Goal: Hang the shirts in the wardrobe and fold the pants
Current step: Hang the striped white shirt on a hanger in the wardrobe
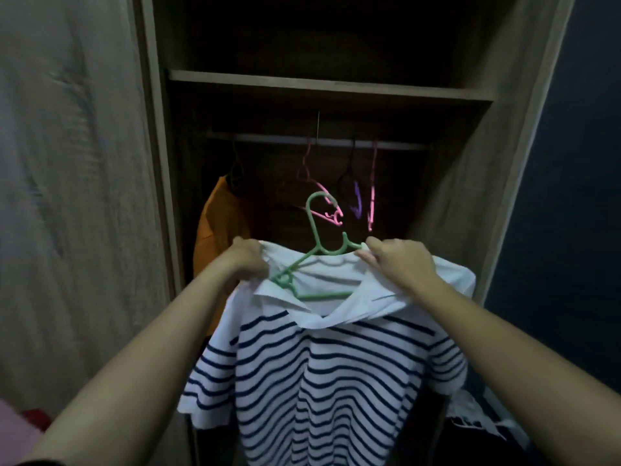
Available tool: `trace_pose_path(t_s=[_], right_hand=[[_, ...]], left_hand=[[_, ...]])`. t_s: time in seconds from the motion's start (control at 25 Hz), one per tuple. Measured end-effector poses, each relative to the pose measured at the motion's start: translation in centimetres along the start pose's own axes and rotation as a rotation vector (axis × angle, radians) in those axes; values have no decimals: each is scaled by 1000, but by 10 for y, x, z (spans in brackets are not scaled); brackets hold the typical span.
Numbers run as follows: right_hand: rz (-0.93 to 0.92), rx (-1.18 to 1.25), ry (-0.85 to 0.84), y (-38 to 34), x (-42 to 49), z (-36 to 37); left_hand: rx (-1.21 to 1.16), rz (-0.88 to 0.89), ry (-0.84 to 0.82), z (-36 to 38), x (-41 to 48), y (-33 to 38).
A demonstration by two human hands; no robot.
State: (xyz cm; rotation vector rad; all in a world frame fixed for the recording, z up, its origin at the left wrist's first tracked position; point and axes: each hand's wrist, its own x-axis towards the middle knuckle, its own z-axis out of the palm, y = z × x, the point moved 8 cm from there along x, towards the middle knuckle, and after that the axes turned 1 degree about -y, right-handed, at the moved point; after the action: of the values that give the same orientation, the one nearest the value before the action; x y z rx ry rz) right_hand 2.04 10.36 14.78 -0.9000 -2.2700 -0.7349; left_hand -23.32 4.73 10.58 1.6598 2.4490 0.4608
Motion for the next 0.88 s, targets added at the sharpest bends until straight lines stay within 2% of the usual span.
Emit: trace_pose_path(t_s=[0.12,0.2,0.28,0.32,0.4,0.44,0.52,0.64,0.76,0.88], right_hand=[[275,198,-94,12,10,11],[358,301,-63,24,13,7],[357,382,-40,35,15,5],[346,427,-42,38,15,5],[313,473,-35,43,15,1],[288,486,-20,44,16,-1],[251,492,11,44,20,-7],[171,436,1,37,27,-14],[140,387,1,41,24,-13],[196,365,24,67,13,-10]], left_hand=[[-29,25,332,-6,-39,51],[37,218,454,10,-68,79],[138,493,540,28,-88,87],[163,564,651,24,-92,81],[142,490,903,-5,-93,53],[140,407,949,-21,-89,41],[152,343,811,-42,-75,28],[76,481,570,-53,-61,21],[-167,599,548,-68,-66,10],[-285,592,532,-75,-66,-1]])
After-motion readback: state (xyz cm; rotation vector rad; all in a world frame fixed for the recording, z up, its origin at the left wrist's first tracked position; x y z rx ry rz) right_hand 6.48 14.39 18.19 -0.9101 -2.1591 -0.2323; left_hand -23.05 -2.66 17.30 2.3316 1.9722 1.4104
